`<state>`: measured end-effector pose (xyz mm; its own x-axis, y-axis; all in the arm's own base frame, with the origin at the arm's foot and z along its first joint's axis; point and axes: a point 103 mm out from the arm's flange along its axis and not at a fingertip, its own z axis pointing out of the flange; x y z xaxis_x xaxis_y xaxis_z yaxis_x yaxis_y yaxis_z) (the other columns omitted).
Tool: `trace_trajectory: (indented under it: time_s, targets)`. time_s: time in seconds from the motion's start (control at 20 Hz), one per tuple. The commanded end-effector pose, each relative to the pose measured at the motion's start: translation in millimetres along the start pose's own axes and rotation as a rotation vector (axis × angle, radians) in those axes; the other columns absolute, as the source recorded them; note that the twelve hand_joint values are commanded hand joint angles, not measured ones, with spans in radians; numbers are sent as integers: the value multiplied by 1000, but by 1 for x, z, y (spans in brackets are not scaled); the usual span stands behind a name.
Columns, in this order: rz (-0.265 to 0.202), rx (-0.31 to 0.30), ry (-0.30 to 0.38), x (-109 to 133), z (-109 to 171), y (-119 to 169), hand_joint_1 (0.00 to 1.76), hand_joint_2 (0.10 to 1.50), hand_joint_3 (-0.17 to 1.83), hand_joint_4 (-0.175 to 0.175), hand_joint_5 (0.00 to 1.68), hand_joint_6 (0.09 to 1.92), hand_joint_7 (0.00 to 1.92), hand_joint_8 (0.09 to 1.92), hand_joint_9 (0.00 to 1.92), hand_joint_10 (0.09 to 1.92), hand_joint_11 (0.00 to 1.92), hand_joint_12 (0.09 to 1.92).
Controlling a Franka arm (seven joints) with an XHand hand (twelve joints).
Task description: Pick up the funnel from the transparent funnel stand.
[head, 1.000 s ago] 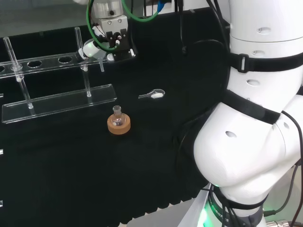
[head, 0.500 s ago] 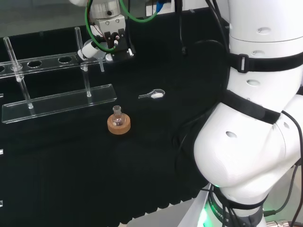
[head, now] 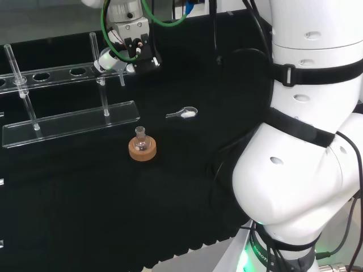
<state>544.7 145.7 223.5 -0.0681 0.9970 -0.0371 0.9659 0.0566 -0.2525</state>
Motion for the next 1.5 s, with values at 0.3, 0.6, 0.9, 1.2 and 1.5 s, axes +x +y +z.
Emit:
trace_trajectory:
  time_s: [0.3,0.6,0.9,1.2,1.5]
  targets:
    - [10,-17,-12,-3,-3,1,498,788,42,23,474,87,550,543,545,618,27,1577]
    - [5,-38,-44,-5,-10,-3,565,799,79,13,592,87,681,539,761,505,259,1466]
    - [-3,-51,-74,-7,-15,-6,611,786,124,13,670,87,765,545,867,443,400,1378]
    - [-9,-54,-88,-11,-22,-8,638,756,203,12,722,113,835,547,967,394,478,1311]
    - [-26,-70,-106,-14,-39,-12,646,710,316,14,715,176,852,538,996,356,496,1304]
